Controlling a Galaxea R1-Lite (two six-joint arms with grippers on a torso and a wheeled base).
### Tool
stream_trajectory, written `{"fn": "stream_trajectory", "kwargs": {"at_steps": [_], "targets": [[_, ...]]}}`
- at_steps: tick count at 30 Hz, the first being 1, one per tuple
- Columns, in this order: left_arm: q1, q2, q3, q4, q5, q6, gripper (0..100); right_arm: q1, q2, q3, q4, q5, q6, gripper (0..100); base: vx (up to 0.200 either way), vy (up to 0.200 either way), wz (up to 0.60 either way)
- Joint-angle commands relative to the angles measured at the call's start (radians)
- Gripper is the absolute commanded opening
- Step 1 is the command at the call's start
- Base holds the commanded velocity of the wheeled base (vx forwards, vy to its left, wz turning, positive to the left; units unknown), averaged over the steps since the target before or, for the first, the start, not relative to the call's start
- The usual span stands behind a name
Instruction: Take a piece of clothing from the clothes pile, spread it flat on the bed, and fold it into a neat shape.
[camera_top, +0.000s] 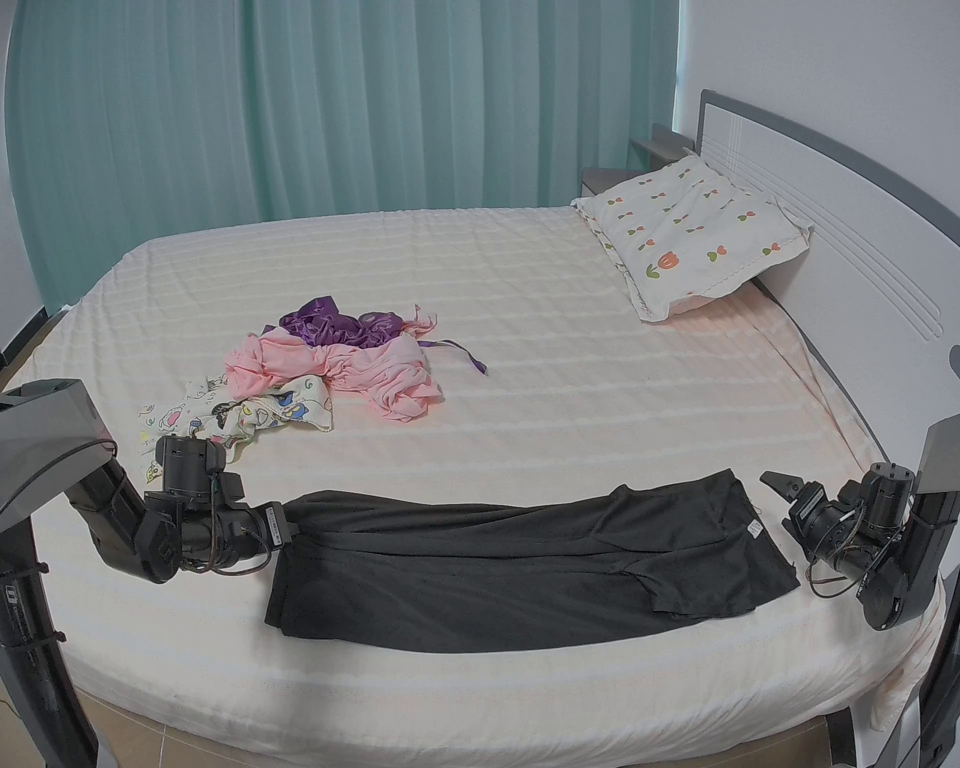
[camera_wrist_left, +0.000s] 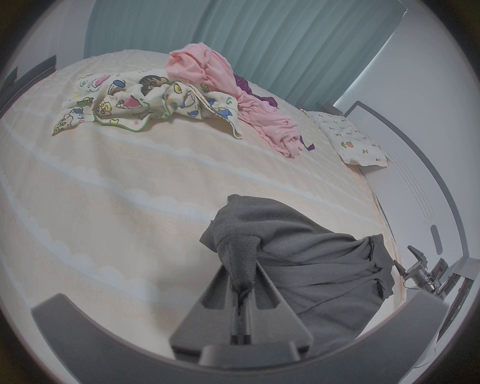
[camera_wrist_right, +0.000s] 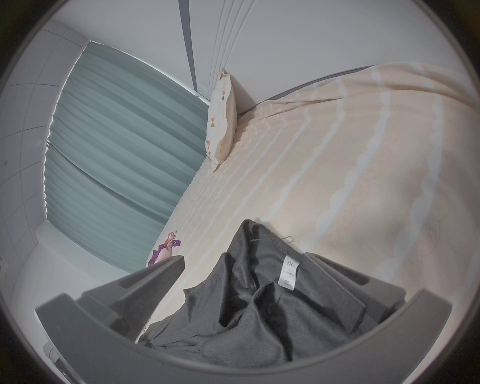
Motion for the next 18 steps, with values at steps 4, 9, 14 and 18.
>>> {"fn": "stream_trajectory", "kwargs": {"at_steps": [4, 9, 14, 18], "targets": [[0.096, -0.063, 0.015, 0.002, -0.022, -0.001, 0, 0.0, 0.002, 0.0, -0.009, 0.0, 0.0, 100, 0.0, 0.0, 0.0], [0.207, -0.119, 0.023, 0.047, -0.097, -0.001, 0, 0.0, 0.002, 0.0, -0.009, 0.0, 0.0, 100, 0.0, 0.0, 0.0], [0.342, -0.167, 0.02, 0.094, -0.174, 0.001, 0, 0.0, 0.005, 0.0, -0.009, 0.0, 0.0, 100, 0.0, 0.0, 0.0], [0.483, -0.178, 0.003, 0.099, -0.211, 0.009, 0, 0.0, 0.005, 0.0, -0.009, 0.002, 0.0, 100, 0.0, 0.0, 0.0]]}}
